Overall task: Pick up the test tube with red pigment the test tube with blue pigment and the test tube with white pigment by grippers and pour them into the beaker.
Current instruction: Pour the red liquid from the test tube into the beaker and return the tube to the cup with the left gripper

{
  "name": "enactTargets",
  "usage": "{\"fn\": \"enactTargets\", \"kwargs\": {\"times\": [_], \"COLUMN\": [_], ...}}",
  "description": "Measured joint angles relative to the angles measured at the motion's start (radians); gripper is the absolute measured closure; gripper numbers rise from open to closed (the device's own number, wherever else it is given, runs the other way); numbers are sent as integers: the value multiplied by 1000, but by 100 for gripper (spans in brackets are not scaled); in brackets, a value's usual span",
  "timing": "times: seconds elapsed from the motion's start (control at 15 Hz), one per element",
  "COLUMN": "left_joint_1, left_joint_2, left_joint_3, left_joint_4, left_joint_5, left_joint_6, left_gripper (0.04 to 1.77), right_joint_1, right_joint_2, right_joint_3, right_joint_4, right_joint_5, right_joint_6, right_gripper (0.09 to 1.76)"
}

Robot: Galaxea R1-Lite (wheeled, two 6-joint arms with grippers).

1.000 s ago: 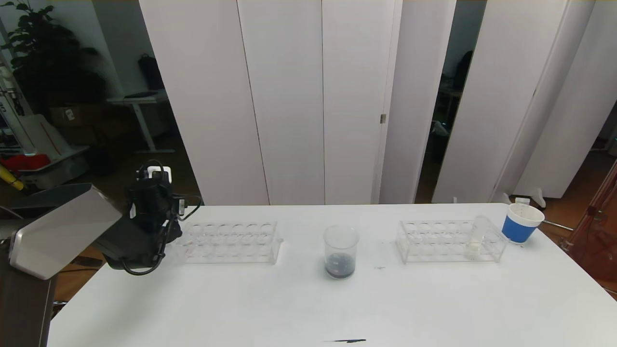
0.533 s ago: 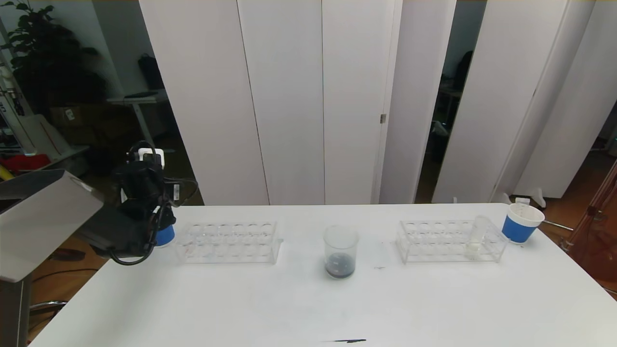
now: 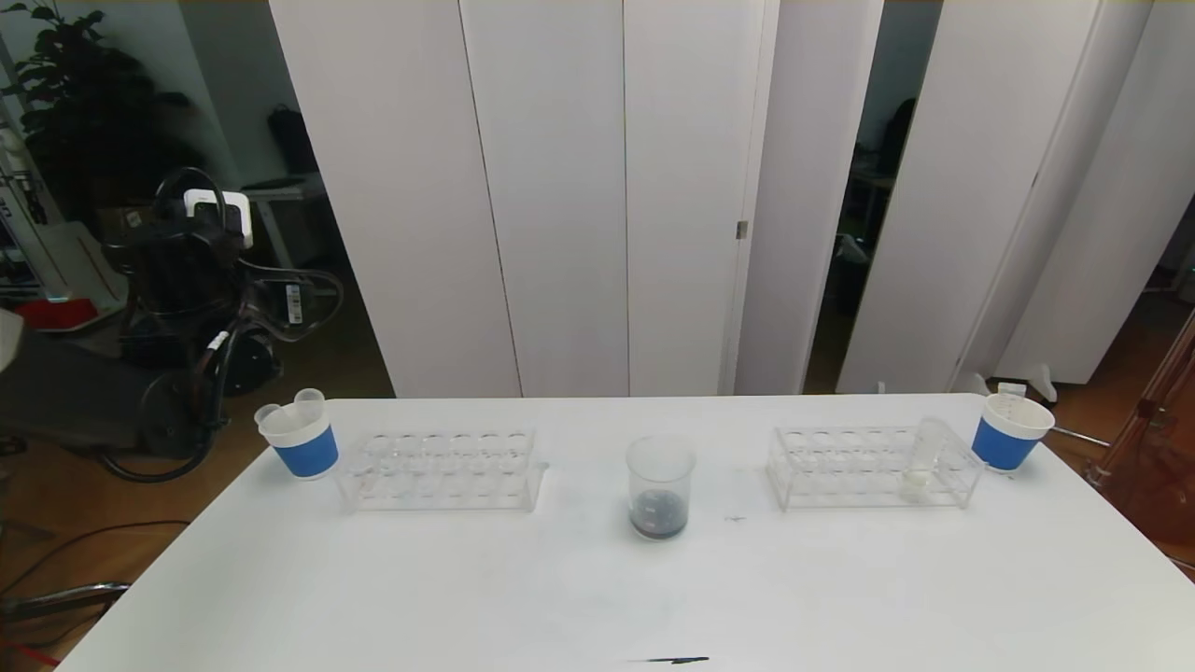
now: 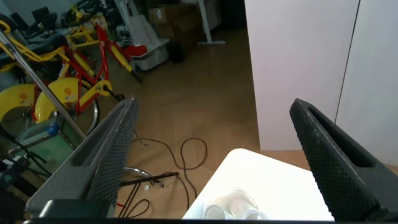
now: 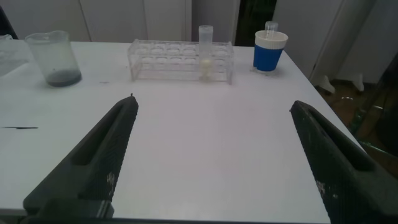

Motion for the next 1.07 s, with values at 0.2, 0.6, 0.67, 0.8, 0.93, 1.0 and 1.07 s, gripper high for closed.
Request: {"fn": "enactTargets", "kwargs": {"times": [0.2, 0.6, 0.67, 0.8, 0.93, 1.0, 1.07], "left_joint_1": [-18, -20, -22, -25, -26, -27, -27], "left_joint_2": [-182, -610, -679, -824, -974, -1060, -1143], "left_joint_3": [100, 336, 367, 418, 458, 477, 491], "left_joint_4": [56, 238, 272, 377, 500, 574, 647], "left_joint_5": [-50, -161, -179, -224, -275, -300, -317], "left_joint_6": [-3, -3, -3, -3, -3, -3, -3], "left_gripper": [7, 7, 7, 7, 7, 7, 7], "right_joint_1": [0, 0, 0, 0, 0, 0, 0], "right_joint_2": [0, 0, 0, 0, 0, 0, 0], "right_joint_3": [0, 0, 0, 0, 0, 0, 0], "right_joint_4": [0, 0, 0, 0, 0, 0, 0], "right_joint_5": [0, 0, 0, 0, 0, 0, 0], "right_joint_6": [0, 0, 0, 0, 0, 0, 0], "right_gripper": [10, 10, 10, 10, 10, 10, 10]}}
